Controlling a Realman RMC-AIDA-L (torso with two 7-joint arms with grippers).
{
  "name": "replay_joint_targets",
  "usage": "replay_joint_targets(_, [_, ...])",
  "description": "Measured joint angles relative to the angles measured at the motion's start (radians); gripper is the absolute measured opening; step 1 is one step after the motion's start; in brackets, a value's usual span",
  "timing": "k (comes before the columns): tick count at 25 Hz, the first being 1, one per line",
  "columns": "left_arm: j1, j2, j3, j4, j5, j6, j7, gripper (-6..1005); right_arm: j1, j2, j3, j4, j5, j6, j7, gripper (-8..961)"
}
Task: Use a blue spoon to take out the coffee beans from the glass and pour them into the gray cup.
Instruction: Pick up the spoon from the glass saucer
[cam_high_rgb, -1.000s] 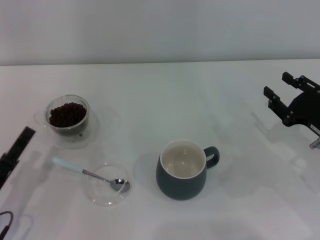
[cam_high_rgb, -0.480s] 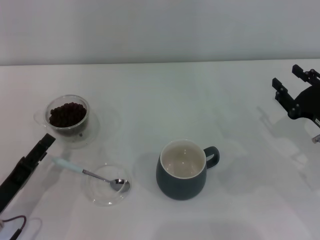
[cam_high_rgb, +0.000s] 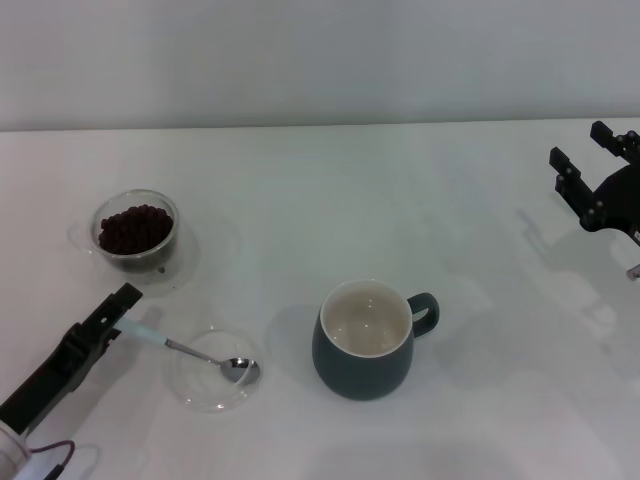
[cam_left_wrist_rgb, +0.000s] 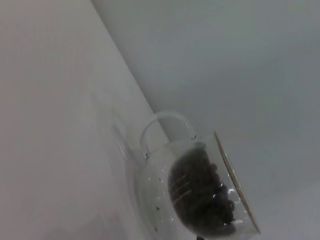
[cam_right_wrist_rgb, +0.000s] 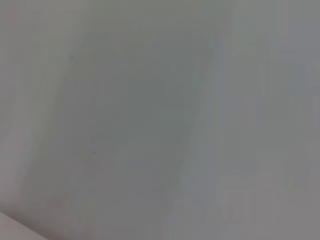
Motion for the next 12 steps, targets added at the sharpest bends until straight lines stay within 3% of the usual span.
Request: replay_joint_targets(12, [-0.006,-0.004,0.000,0.022,0.063,0.018,-0.015,772,-0.015,-0.001,0.001,0.000,-0.002,-0.021,-0.003,545])
